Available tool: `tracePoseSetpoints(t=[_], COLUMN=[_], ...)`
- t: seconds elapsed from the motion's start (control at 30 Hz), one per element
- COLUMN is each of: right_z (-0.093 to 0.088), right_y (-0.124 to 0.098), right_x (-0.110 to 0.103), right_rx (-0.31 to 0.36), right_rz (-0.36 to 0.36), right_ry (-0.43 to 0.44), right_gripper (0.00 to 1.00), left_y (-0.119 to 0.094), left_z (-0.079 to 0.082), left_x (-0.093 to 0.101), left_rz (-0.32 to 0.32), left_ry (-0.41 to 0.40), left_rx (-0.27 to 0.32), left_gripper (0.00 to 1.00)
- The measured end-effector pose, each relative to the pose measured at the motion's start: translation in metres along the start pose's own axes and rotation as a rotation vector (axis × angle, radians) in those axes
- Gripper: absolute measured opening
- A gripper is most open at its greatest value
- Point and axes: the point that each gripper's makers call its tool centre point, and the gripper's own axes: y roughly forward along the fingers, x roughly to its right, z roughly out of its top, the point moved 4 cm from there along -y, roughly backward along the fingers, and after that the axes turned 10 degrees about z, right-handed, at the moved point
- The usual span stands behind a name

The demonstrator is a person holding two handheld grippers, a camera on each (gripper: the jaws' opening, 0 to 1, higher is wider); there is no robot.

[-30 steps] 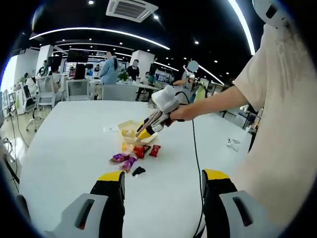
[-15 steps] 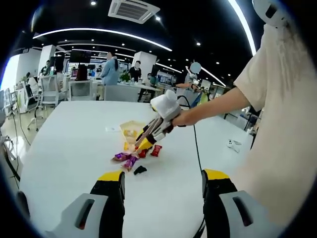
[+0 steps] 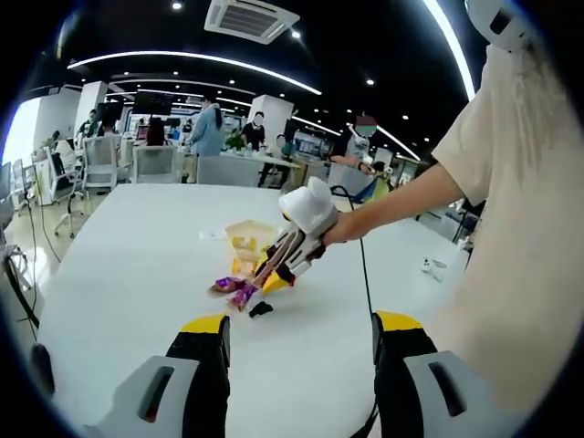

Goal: Place the target food into the container with the food tongs after gripping and lifting it, then release it inside without dropping or visibly crushing the food.

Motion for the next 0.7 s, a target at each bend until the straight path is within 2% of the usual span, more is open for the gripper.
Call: tracePoseSetpoints(t=[0.23, 0.7], right_z=[-0.004, -0.018], right_y=[0.005, 0.016], right_x=[-0.008, -0.009], right_rx=[-0.013, -0.038], right_rz=[0.016, 0.024], right_ry=[-0.003, -0.009], right_gripper=[0.26, 0.26], left_y=[-0.002, -0.003], left_z=[-0.002, -0.005], left_x=[0.0, 0.001], left_rz=[0.004, 0.01], left_ry=[-0.004, -0.011], left_rx=[-0.003, -0.006], left_gripper=[0.62, 0.62])
